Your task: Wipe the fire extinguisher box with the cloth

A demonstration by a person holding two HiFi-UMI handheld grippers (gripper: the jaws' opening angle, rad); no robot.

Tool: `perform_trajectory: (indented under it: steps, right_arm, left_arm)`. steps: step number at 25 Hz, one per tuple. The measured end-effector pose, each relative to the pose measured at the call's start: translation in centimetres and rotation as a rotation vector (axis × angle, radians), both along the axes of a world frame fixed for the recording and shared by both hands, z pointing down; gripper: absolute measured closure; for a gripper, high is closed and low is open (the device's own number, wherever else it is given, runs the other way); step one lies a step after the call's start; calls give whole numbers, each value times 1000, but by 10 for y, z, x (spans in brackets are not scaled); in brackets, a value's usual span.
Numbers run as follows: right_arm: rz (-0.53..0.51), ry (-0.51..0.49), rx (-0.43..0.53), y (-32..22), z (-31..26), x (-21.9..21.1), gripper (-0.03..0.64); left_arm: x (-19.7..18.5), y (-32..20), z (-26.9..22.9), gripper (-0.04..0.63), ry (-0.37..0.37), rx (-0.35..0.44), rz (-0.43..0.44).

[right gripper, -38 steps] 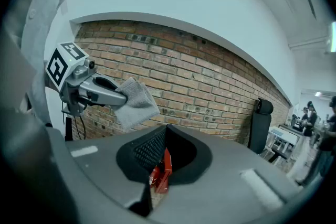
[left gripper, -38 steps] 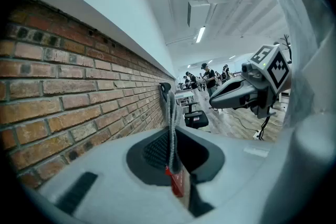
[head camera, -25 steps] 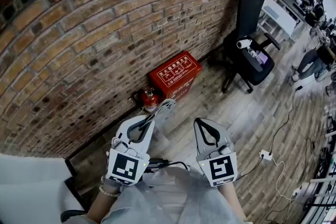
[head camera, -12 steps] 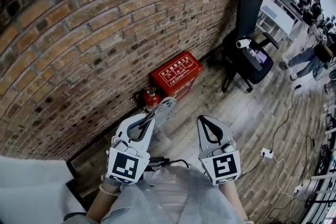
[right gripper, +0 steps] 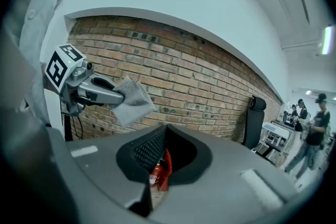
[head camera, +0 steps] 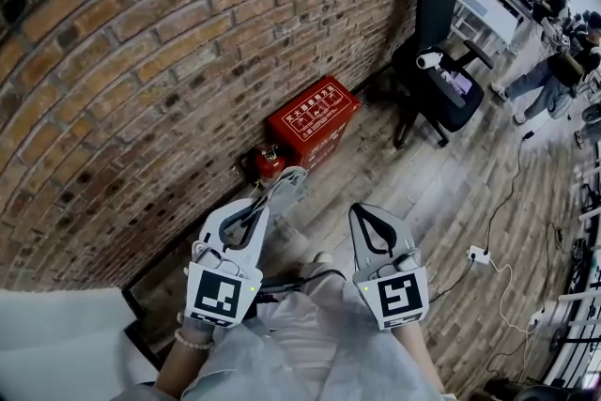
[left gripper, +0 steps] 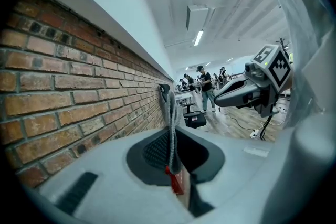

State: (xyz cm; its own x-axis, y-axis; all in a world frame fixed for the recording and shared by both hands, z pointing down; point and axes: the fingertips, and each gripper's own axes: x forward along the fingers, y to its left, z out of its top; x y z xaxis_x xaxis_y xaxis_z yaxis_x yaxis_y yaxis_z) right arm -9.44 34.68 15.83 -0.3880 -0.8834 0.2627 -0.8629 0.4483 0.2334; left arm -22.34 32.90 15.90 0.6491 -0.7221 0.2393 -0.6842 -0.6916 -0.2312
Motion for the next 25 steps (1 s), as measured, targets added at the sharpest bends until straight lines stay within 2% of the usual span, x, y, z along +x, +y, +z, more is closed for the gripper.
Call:
perform_trajectory:
  steps: [11,25]
  right_arm:
    - [18,-12,-31,-26,14,19,606]
    - [-49,-33,-68,-143,28,98,606]
  left_arm:
    - [18,-30,7,584,7,-9,7]
    - [97,-132,19,584,-11,-50,-55]
